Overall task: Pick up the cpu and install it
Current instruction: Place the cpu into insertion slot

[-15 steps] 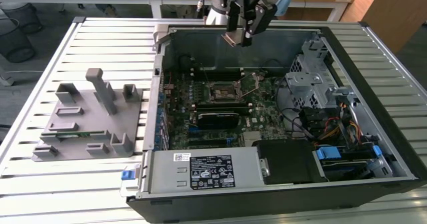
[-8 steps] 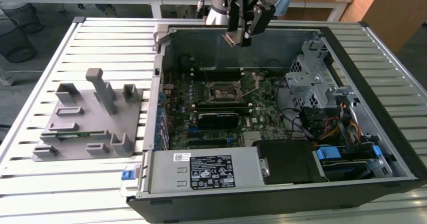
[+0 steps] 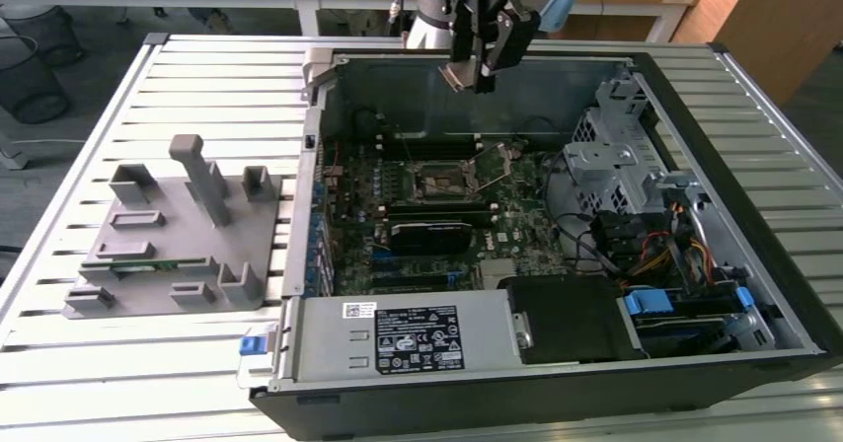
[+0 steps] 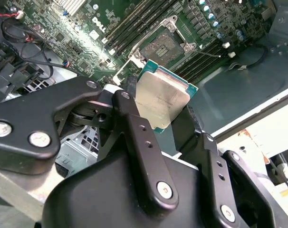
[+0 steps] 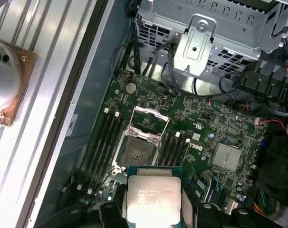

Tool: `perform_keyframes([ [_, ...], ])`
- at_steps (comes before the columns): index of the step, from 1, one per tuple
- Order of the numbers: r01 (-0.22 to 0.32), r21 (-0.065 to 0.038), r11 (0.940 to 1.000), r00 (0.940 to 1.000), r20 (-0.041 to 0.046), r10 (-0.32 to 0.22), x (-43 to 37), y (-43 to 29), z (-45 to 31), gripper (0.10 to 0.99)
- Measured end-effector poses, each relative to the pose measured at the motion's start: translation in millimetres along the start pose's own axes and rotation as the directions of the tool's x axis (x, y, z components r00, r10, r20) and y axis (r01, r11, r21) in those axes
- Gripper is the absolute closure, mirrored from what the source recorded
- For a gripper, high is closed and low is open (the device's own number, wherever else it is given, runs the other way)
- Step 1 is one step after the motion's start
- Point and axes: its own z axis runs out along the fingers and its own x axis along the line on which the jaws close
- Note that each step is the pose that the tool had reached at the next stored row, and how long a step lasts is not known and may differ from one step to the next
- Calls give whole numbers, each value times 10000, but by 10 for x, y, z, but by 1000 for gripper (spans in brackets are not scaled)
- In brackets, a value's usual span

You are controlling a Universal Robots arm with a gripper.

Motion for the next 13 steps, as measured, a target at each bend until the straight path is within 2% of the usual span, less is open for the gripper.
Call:
perform_keyframes([
  [13, -826, -12, 9966, 9966, 32, 826, 0, 0, 6, 545],
])
